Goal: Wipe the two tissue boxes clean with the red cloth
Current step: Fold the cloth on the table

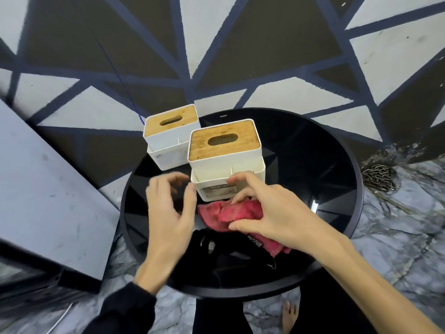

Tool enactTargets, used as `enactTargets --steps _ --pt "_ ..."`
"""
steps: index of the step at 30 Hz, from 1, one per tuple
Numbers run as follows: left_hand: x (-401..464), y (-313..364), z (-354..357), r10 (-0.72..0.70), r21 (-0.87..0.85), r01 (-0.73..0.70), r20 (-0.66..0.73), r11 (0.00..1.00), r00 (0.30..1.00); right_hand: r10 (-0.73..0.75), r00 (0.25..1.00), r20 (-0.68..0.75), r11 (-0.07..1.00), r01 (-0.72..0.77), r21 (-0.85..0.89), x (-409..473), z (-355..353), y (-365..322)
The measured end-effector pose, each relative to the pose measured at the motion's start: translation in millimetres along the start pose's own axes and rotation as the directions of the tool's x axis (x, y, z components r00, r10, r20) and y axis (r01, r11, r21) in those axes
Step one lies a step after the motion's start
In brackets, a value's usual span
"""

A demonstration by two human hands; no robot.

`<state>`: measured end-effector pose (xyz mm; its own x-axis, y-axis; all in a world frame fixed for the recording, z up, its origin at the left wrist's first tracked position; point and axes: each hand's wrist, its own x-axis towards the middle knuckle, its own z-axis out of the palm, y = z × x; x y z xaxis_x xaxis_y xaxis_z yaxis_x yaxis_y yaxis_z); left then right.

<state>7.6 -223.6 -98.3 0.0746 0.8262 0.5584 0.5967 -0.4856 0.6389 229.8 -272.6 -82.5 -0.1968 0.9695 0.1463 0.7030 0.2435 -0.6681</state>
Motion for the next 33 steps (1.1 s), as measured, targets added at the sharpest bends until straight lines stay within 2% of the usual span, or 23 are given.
enactTargets --steps 4,7,9,12,16,18,21,28,33 --pt "-30.0 1.4 3.3 -0.037 -0.048 0.042 0.11 0.998 0.993 -0.044 0.996 0.08 0.999 0.045 -0.019 -1.9 9.3 8.6" --pt "-35.3 -6.7 3.0 0.03 -0.019 -0.025 0.295 0.999 0.955 -0.054 0.998 0.017 0.997 0.055 -0.056 -16.2 9.6 20.7" --pt "-33.7 -13.4 2.1 0.026 -0.003 -0.027 0.41 1.0 0.912 -0.024 0.997 -0.068 0.997 0.019 -0.078 -31.0 10.5 28.2" --pt "-30.0 -19.4 5.8 -0.011 0.055 -0.018 0.492 0.998 0.871 0.095 0.957 -0.273 0.995 -0.102 -0.013 -54.8 17.2 32.4" --pt "-16.9 -16.6 13.7 -0.057 0.062 0.031 0.481 0.998 0.875 0.375 0.812 -0.447 0.925 -0.298 0.235 -72.4 24.4 23.8" --pt "-8.3 -11.2 17.7 -0.07 0.079 0.036 0.497 0.996 0.865 0.452 0.775 -0.441 0.89 -0.363 0.275 -72.6 22.1 20.0" --pt "1.2 1.9 22.4 -0.077 0.12 0.014 0.547 0.993 0.834 0.501 0.781 -0.373 0.861 -0.403 0.312 -66.4 16.3 14.3" --pt "8.8 5.8 24.5 -0.132 0.147 0.047 0.649 0.988 0.749 0.448 0.85 -0.276 0.868 -0.339 0.362 -54.4 19.0 19.2" --pt "0.2 -0.8 22.2 -0.118 0.136 0.036 0.669 0.99 0.734 0.422 0.883 -0.207 0.822 -0.276 0.497 -54.4 15.0 25.3"
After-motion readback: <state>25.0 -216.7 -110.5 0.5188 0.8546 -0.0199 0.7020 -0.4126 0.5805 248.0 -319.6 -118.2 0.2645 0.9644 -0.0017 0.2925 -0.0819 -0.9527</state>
